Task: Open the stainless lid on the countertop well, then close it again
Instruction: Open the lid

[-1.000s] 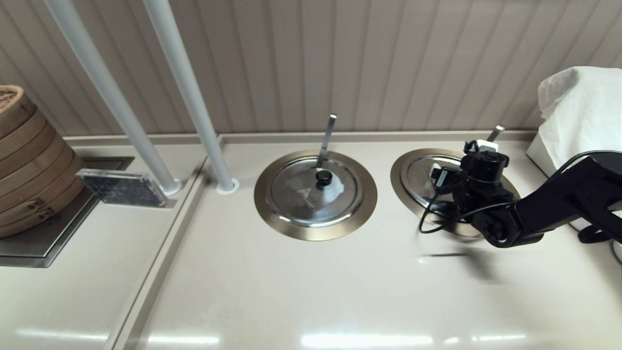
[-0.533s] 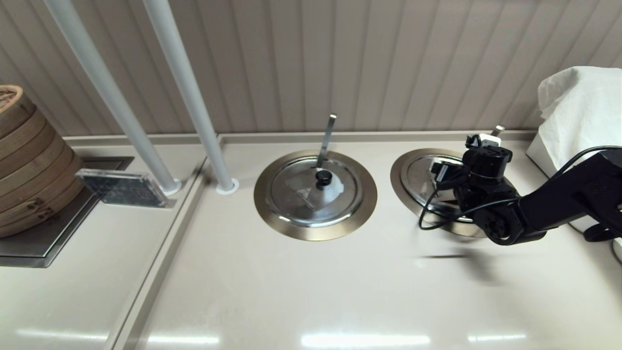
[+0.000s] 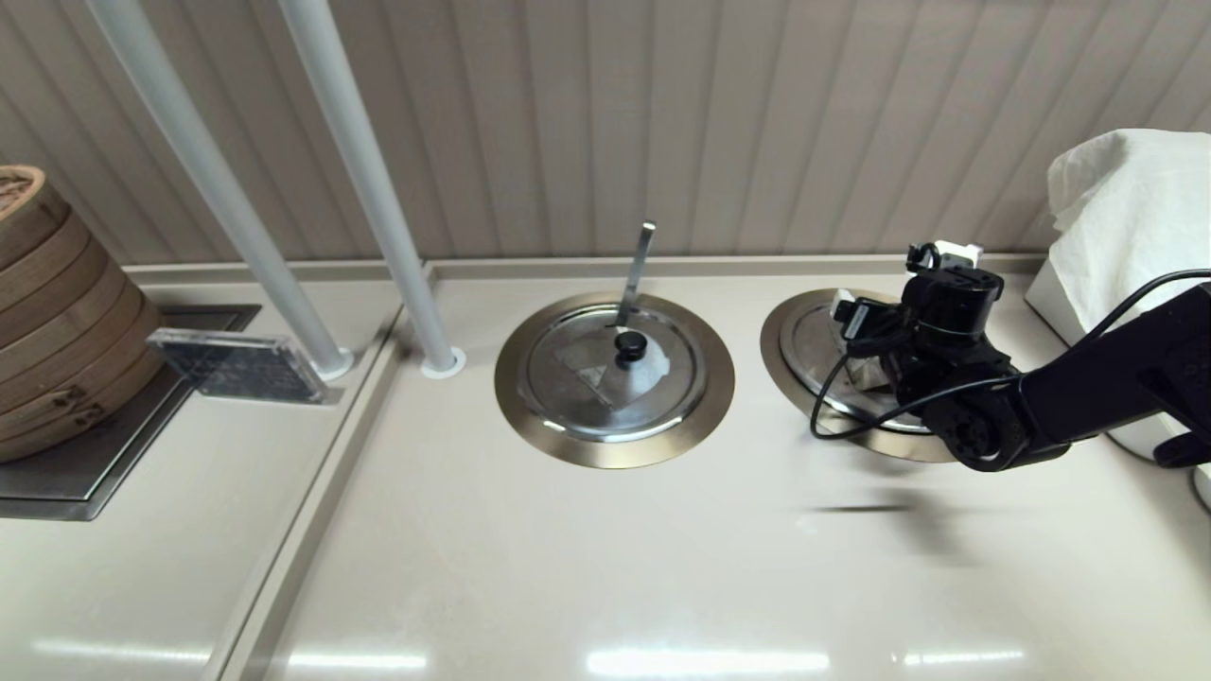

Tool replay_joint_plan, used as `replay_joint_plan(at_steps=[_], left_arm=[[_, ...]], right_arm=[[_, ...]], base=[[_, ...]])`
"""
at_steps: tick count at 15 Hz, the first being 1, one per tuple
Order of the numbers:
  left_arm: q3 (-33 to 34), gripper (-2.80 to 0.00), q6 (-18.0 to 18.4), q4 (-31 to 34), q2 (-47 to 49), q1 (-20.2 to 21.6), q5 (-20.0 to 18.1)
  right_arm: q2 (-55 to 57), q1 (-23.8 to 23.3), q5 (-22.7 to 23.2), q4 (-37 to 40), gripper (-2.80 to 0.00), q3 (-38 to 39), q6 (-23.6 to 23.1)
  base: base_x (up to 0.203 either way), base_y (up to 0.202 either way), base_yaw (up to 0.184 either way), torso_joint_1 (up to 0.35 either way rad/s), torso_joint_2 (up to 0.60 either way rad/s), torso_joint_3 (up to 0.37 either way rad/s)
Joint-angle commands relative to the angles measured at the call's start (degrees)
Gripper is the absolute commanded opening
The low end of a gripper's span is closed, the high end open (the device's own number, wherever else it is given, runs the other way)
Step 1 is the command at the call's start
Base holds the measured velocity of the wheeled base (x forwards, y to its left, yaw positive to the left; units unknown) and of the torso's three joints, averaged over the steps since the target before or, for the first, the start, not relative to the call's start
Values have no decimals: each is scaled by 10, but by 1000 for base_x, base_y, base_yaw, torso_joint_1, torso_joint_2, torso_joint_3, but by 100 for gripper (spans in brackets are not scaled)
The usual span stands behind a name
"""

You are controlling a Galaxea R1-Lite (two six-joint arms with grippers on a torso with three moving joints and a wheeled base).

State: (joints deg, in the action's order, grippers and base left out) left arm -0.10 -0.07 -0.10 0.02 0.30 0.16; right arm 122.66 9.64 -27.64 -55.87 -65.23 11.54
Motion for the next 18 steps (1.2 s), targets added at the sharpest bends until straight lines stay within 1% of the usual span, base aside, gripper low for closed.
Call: replay_joint_plan(at_steps=[1,6,18], left_arm=[[0,-280,0,0,1,0,0],[0,-280,0,0,1,0,0],[0,-280,0,0,1,0,0]], right_arm=[[-2,1,-1,-3,0,-2,1],[0,0,-1,-3,0,-4,1],[1,23,-1,-3,0,-2,1]], base=[[0,0,0,0,0,0],[0,0,0,0,0,0],[0,0,0,0,0,0]])
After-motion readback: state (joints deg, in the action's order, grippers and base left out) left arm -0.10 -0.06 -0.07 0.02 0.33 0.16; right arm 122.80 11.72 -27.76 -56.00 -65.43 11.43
